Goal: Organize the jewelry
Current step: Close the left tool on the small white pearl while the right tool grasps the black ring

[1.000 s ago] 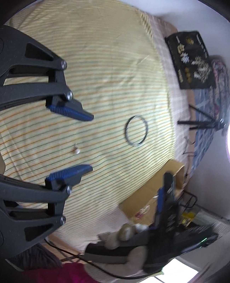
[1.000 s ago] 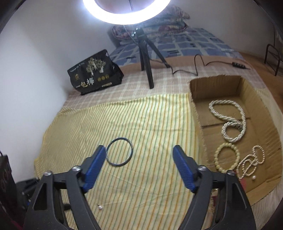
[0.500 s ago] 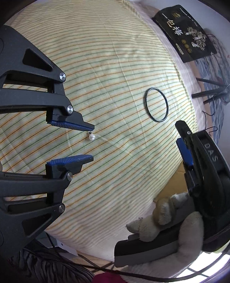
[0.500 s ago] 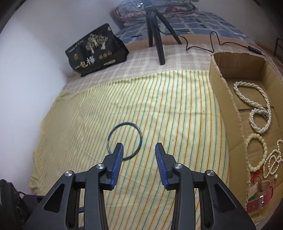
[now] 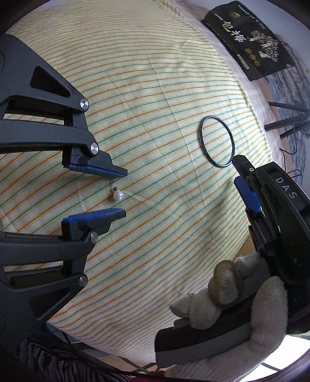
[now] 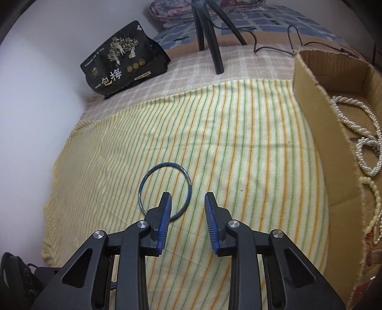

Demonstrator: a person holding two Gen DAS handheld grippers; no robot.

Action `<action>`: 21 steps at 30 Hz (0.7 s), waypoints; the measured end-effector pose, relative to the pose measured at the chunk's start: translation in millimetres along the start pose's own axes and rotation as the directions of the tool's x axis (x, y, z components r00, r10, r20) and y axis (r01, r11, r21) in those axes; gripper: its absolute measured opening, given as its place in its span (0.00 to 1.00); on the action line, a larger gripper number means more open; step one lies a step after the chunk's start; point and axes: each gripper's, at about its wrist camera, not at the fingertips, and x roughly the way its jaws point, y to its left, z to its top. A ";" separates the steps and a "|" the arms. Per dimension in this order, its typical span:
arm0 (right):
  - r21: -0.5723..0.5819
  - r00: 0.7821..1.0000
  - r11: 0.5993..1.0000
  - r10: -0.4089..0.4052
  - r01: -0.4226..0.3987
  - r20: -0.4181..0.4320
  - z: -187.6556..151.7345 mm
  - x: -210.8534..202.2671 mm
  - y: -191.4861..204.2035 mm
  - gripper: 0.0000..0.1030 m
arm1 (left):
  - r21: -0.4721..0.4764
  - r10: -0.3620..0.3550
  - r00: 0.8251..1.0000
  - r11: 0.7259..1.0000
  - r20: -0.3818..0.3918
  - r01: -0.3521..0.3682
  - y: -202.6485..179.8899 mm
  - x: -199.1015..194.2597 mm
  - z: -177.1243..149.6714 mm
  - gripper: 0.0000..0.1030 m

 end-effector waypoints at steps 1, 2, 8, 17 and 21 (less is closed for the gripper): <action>0.000 1.000 1.000 0.003 -0.003 -0.003 -0.3 0.9 0.0 0.25 | -0.001 -0.002 1.000 1.000 0.001 0.002 0.9 0.3 0.3 0.22; 0.002 1.000 1.000 0.005 -0.005 -0.006 0.2 3.3 0.5 0.25 | -0.002 -0.004 1.000 1.000 0.002 0.004 0.7 -0.2 -0.1 0.21; 0.016 1.000 1.000 -0.012 0.013 -0.023 3.3 15.9 0.2 0.20 | 0.008 -0.002 1.000 1.000 0.000 0.002 0.8 2.6 0.0 0.19; -0.072 0.993 0.990 -0.118 0.118 -0.003 0.6 22.6 13.5 0.05 | 0.017 -0.005 1.000 1.000 -0.005 0.005 -7.1 2.4 0.0 0.08; -0.072 0.994 0.991 -0.109 0.109 0.008 0.5 18.0 16.2 0.03 | 0.011 -0.001 1.000 1.000 -0.004 0.001 -9.2 -0.7 -1.5 0.07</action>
